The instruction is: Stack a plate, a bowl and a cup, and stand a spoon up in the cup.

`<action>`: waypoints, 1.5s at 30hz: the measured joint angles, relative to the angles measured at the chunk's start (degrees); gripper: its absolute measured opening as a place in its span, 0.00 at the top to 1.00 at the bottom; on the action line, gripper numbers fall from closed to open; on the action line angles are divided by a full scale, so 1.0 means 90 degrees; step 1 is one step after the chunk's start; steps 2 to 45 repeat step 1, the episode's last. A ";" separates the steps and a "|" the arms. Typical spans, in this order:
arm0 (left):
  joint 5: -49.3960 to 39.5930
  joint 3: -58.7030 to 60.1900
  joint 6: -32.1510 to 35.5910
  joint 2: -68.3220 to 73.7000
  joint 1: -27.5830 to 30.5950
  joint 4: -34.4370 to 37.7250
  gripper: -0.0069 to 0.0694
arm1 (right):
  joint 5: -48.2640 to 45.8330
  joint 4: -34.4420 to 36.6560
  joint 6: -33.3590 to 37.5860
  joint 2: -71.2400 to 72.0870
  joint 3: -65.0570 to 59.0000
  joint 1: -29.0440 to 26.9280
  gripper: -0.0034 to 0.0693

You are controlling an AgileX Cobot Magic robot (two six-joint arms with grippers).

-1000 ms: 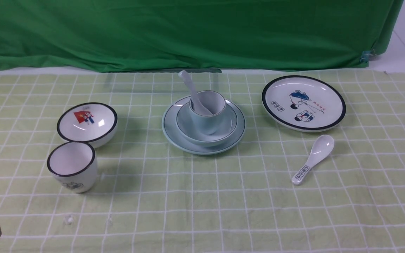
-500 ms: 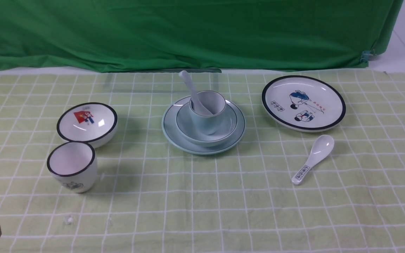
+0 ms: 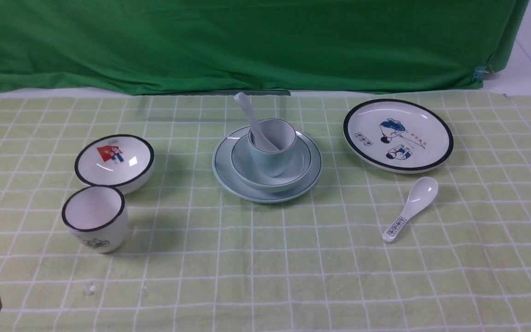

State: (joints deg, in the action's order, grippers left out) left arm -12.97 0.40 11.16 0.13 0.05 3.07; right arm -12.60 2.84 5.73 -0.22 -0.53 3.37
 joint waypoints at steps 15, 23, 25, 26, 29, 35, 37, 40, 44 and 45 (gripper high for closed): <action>0.0000 0.0000 0.0000 0.0000 0.0000 0.0000 0.95 | 0.0000 0.0000 0.0000 0.0000 0.0000 0.0000 0.62; 0.0000 0.0000 0.0000 0.0000 0.0000 0.0000 0.95 | 0.0000 0.0000 0.0000 0.0000 0.0000 0.0000 0.62; 0.0000 0.0000 0.0000 0.0000 0.0000 0.0000 0.95 | 0.0000 0.0000 0.0000 0.0000 0.0000 0.0000 0.62; 0.0000 0.0000 0.0000 0.0000 0.0000 0.0000 0.95 | 0.0000 0.0000 0.0000 0.0000 0.0000 0.0000 0.62; 0.0000 0.0000 0.0000 0.0000 0.0000 0.0000 0.95 | 0.0000 0.0000 0.0000 0.0000 0.0000 0.0000 0.62; 0.0000 0.0000 0.0000 0.0000 0.0000 0.0000 0.95 | 0.0000 0.0000 0.0000 0.0000 0.0000 0.0000 0.62; 0.0000 0.0000 0.0000 0.0000 0.0000 0.0000 0.95 | 0.0000 0.0000 0.0000 0.0000 0.0000 0.0000 0.62; 0.0000 0.0000 0.0000 0.0000 0.0000 0.0000 0.95 | 0.0000 0.0000 0.0000 0.0000 0.0000 0.0000 0.62; 0.0000 0.0000 0.0000 0.0000 0.0000 0.0000 0.95 | 0.0000 0.0000 0.0000 0.0000 0.0000 0.0000 0.62; 0.0000 0.0000 0.0000 0.0000 0.0000 0.0000 0.95 | 0.0000 0.0000 0.0000 0.0000 0.0000 0.0000 0.62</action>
